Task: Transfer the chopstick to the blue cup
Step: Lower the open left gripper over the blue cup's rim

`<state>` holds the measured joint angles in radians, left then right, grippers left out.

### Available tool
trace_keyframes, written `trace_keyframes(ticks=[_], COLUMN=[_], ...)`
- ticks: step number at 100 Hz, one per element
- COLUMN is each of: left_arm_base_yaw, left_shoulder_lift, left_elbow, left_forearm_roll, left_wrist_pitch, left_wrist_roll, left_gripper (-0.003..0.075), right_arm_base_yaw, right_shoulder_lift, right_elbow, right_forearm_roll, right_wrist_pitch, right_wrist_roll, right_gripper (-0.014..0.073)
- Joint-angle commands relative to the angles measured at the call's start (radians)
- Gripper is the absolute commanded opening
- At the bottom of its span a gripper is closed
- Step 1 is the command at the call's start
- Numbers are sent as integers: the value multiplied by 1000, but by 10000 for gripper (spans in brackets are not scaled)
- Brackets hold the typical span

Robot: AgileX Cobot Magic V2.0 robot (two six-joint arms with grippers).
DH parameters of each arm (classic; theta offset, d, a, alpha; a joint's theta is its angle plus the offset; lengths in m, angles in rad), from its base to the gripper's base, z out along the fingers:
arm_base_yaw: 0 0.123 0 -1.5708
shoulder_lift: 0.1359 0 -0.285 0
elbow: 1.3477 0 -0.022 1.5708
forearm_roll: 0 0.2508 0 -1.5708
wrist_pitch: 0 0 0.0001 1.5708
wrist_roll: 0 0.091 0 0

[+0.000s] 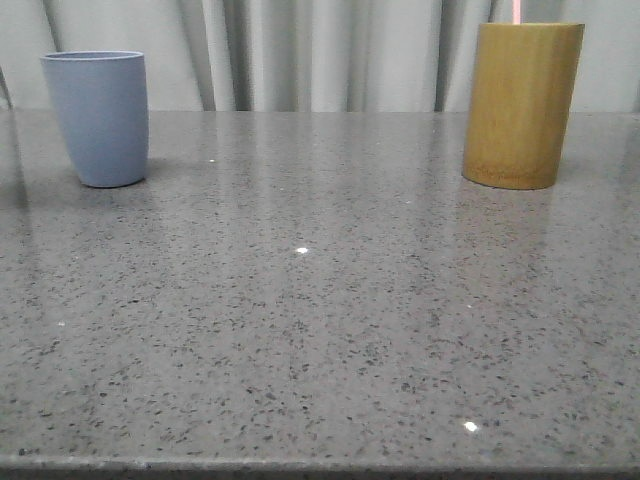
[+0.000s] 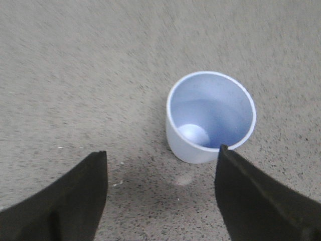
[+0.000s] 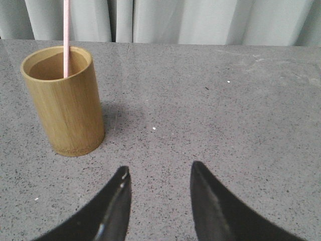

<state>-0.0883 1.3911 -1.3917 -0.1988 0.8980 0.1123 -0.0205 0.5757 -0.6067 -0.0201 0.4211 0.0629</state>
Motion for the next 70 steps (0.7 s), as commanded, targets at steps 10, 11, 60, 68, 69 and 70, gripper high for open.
trace_keyframes(ticks=[10, 11, 60, 68, 69, 70], left_arm_base_yaw=[-10, -10, -10, -10, -10, -10], left_shoulder_lift=[133, 138, 355, 368, 368, 370], left_elbow=[-188, -198, -374, -373, -373, -373], left_forearm_roll=[-32, -32, -39, -39, -39, -39], left_wrist_pitch=[81, 83, 184, 184, 187, 187], left_wrist_roll=[-3, -3, -29, -29, -29, -29], left_gripper=[452, 452, 414, 389, 386, 382], right_arm_base_yaw=[-6, -6, -6, -6, -6, -6], right_shoulder_lift=[11, 11, 11, 11, 11, 11], right_elbow=[-37, -37, -37, -37, -37, -37], right_forearm_roll=[-3, -3, -3, -3, -3, -3], right_wrist_pitch=[-70, -70, -71, -71, -71, -71], right_wrist_roll=[0, 0, 0, 0, 0, 0], right_gripper=[308, 308, 308, 308, 308, 308])
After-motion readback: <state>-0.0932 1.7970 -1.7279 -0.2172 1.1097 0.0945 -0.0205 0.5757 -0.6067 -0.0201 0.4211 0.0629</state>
